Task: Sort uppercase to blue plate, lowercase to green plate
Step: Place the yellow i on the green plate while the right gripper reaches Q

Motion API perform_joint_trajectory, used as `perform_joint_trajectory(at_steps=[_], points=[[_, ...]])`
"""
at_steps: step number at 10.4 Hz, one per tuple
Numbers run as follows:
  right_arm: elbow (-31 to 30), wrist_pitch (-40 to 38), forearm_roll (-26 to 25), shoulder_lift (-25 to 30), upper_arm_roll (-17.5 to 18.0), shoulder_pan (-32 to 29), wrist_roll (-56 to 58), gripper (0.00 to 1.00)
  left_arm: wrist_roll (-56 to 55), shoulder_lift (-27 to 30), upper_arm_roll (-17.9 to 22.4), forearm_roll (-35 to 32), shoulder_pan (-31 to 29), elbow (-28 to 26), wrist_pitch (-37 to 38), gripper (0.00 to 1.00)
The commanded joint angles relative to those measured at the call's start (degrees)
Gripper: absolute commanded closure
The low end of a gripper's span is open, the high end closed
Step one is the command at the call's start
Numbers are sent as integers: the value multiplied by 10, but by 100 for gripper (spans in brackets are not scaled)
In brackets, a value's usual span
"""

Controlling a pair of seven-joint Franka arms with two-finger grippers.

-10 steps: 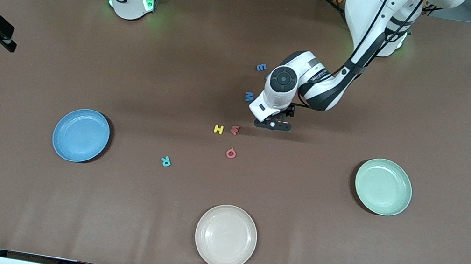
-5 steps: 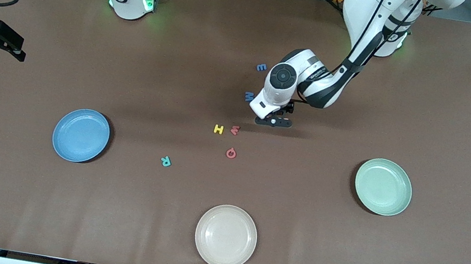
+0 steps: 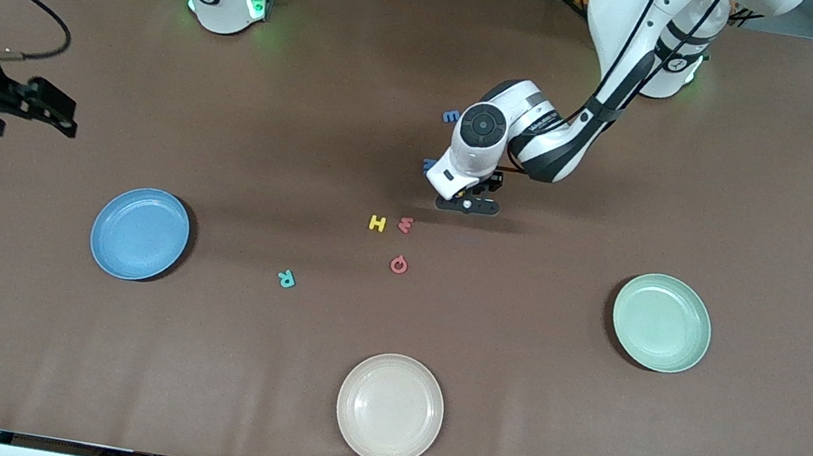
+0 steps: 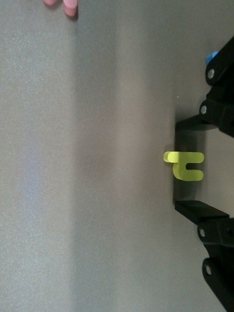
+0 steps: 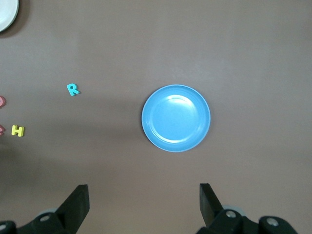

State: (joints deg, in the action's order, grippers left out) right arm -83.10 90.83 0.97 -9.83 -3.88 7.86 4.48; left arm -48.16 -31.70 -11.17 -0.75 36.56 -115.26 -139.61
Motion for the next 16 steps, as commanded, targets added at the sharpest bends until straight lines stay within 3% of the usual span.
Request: perform_joint_trajectory(at_steps=[1, 2, 3, 6, 8, 10, 12, 14, 16], points=[[11, 21, 1, -35, -1, 20, -10, 0, -11, 8, 0, -14, 1, -8, -6, 81], [11, 22, 2, -46, -1, 22, -10, 0, -11, 8, 0, -14, 1, -8, -6, 96], [11, 32, 2, -57, -1, 25, -10, 0, -17, 14, 0, -14, -5, -7, -4, 100], [11, 83, 0, -112, -1, 58, -10, 0, -2, 101, 2, -14, -87, 0, 97, 100], [10, 115, 3, -142, 0, 68, -4, 0, 107, 138, 11, -13, -162, 1, 116, 100], [11, 117, 3, -149, 0, 115, -18, 0, 265, 132, 81, -13, -190, 16, 116, 100], [12, 136, 43, -164, 0, 159, -163, 0, 477, 107, 185, -4, -203, 39, 115, 100], [12, 168, 72, -178, 0, 195, -272, 0, 564, 68, 220, 25, -221, 72, 109, 100], [12, 186, 70, -190, 0, 244, -358, 0, 565, 41, 227, 41, -222, 85, 95, 100]])
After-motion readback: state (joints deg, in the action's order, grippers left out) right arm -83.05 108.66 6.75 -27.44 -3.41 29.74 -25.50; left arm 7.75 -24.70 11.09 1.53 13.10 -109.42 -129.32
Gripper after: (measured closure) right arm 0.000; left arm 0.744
